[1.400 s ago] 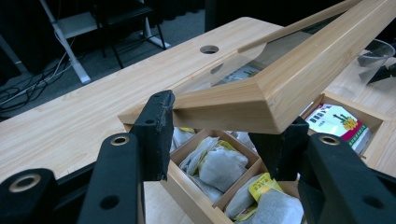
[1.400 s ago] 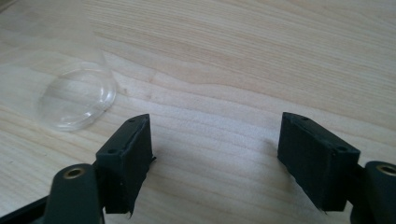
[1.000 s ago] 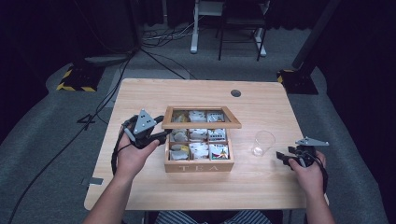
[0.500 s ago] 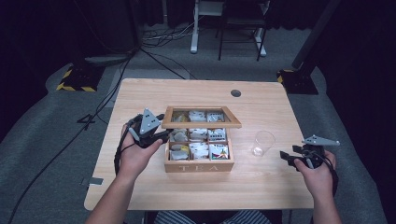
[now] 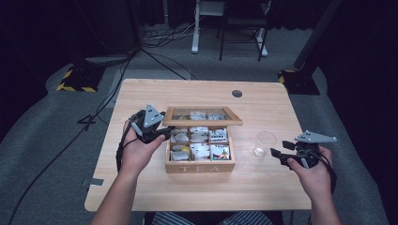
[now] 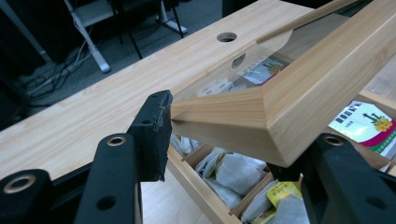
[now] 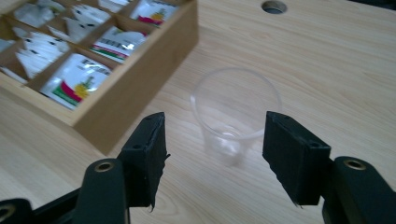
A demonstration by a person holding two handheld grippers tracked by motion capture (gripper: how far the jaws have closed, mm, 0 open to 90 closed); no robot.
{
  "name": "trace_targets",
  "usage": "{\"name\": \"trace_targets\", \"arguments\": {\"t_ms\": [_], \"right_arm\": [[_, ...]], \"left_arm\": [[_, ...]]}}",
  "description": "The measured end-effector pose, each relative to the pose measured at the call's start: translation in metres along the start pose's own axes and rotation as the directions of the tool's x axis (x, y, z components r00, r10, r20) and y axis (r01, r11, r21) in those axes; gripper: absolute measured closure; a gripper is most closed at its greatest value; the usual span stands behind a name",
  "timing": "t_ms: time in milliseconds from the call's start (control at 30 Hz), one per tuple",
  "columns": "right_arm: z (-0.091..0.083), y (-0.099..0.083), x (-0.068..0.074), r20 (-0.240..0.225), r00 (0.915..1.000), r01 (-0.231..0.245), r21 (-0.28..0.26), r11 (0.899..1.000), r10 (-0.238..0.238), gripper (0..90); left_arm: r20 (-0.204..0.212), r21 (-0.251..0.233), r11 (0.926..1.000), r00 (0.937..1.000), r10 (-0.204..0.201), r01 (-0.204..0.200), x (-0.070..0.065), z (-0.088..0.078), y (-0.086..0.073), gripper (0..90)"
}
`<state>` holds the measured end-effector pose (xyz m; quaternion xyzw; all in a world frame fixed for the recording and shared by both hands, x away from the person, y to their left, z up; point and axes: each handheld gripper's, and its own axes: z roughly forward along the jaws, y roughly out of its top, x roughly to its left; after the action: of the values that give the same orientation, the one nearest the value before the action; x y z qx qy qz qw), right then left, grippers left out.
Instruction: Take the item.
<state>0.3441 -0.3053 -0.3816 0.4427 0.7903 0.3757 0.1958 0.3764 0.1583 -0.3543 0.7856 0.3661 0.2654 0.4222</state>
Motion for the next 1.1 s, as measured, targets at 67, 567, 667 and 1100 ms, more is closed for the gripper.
{"name": "trace_targets", "arguments": {"t_ms": [67, 567, 667, 1100], "right_arm": [[0.002, 0.008, 0.012, -0.034, 0.9994, 0.01, -0.017, 1.0, -0.011, 40.2], [0.037, 0.039, 0.066, -0.171, 0.9794, 0.095, -0.075, 0.993, -0.107, 39.4], [0.05, 0.046, 0.085, -0.215, 0.9669, 0.125, -0.071, 0.99, -0.137, 40.4], [0.085, 0.055, 0.123, -0.218, 0.9662, 0.125, -0.073, 0.989, -0.138, 27.5]], "left_arm": [[0.0, 0.024, 0.9995, 0.9998, -0.021, 0.021, -0.001, -0.001, 0.003, 48.3], [0.02, 0.01, 0.9998, 0.9997, -0.015, 0.015, 0.004, 0.003, 0.002, 47.2], [0.02, 0.003, 1.0, 0.9998, -0.01, 0.009, 0.004, 0.004, 0.002, 47.2], [0.027, 0.001, 1.0, 0.9996, 0.007, -0.007, 0.006, 0.003, 0.002, 46.8]]}}
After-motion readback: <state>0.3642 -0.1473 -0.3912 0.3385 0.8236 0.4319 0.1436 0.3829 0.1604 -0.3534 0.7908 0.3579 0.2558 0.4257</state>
